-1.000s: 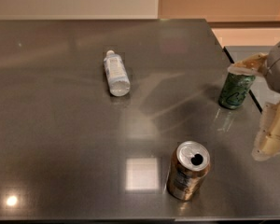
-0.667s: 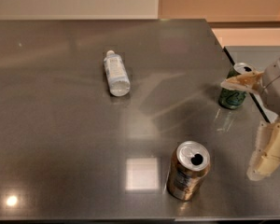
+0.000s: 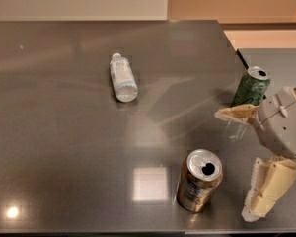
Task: Pick orange can
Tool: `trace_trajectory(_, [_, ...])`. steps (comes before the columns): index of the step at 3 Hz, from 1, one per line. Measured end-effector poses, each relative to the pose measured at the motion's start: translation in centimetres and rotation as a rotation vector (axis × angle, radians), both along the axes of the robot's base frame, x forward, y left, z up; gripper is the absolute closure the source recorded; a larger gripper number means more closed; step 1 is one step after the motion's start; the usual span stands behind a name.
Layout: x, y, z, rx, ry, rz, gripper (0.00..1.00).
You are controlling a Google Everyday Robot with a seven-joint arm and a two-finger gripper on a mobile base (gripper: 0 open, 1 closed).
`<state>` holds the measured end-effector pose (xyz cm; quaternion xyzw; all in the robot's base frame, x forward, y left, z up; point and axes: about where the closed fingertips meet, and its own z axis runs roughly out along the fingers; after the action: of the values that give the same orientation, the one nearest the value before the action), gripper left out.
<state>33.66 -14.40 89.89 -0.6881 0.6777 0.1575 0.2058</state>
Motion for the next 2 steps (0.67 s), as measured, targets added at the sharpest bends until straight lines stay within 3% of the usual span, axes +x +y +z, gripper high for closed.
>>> trace_trajectory(2, [-1.9,3.1,-1.4,0.113,0.013,0.042,0.00])
